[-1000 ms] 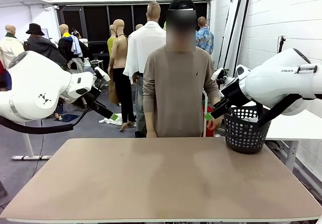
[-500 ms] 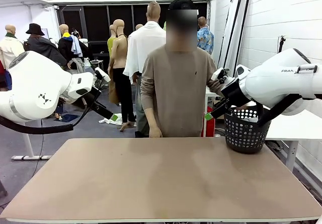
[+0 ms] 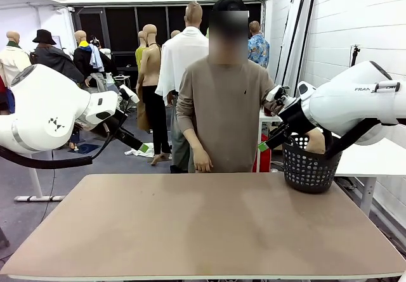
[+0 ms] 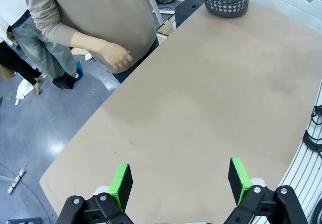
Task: Fold the training pants.
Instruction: Grab both ends of the Training pants handed by a person.
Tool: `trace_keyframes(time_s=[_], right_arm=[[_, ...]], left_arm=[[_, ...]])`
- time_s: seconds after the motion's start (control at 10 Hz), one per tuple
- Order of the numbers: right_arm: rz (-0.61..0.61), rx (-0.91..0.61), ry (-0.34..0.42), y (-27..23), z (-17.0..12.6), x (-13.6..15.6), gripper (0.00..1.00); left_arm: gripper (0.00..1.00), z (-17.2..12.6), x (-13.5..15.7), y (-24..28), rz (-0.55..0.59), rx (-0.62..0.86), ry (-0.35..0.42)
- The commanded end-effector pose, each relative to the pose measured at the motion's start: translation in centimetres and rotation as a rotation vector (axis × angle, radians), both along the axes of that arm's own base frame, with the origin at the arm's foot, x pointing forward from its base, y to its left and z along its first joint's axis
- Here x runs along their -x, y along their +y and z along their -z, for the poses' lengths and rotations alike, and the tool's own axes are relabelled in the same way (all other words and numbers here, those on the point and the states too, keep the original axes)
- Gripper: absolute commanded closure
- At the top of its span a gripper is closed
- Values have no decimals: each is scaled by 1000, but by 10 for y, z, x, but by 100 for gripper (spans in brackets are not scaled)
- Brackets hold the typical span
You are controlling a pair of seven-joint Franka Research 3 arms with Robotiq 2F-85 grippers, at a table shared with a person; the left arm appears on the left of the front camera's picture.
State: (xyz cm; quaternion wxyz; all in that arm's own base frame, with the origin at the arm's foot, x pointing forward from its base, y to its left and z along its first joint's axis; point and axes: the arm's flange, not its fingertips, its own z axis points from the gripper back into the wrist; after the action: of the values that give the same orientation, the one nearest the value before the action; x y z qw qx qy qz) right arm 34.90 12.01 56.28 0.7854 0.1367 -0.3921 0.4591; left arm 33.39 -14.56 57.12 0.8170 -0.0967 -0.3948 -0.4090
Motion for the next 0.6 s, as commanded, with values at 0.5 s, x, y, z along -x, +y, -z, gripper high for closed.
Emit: trace_keyframes(time_s=[0.5], right_arm=[[-6, -1, 7, 0, 1, 0, 0]], left_arm=[[0, 0, 1, 1, 6, 6, 8]])
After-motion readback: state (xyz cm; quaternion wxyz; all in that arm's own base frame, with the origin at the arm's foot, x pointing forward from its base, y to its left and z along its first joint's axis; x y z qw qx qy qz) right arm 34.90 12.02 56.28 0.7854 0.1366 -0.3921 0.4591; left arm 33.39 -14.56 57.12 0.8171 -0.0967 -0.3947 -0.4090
